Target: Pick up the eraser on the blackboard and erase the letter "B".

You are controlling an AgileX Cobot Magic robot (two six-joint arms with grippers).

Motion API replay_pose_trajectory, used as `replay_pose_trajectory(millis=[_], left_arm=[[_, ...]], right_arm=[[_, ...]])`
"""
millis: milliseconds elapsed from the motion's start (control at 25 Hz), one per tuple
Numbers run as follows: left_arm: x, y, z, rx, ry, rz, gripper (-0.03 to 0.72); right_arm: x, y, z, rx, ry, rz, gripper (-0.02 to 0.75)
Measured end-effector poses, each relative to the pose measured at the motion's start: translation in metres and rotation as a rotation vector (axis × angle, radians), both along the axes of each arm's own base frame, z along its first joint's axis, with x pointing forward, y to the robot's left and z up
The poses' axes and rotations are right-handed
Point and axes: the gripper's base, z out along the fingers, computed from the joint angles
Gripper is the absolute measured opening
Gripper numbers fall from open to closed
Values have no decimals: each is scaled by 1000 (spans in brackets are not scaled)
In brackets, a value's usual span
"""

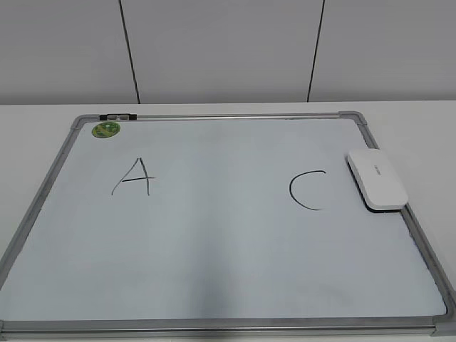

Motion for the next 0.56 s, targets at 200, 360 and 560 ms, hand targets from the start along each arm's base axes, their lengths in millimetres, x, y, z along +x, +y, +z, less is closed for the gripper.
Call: replay_pose_trajectory(millis=[200, 360, 560], left_arm=[[0, 0, 0, 0, 0, 0, 262], [0, 0, 0, 0, 0, 0, 262], [0, 0, 0, 0, 0, 0, 262]], right_arm=[[0, 0, 0, 0, 0, 0, 587], [0, 0, 0, 0, 0, 0, 587], [0, 0, 0, 0, 0, 0, 587]])
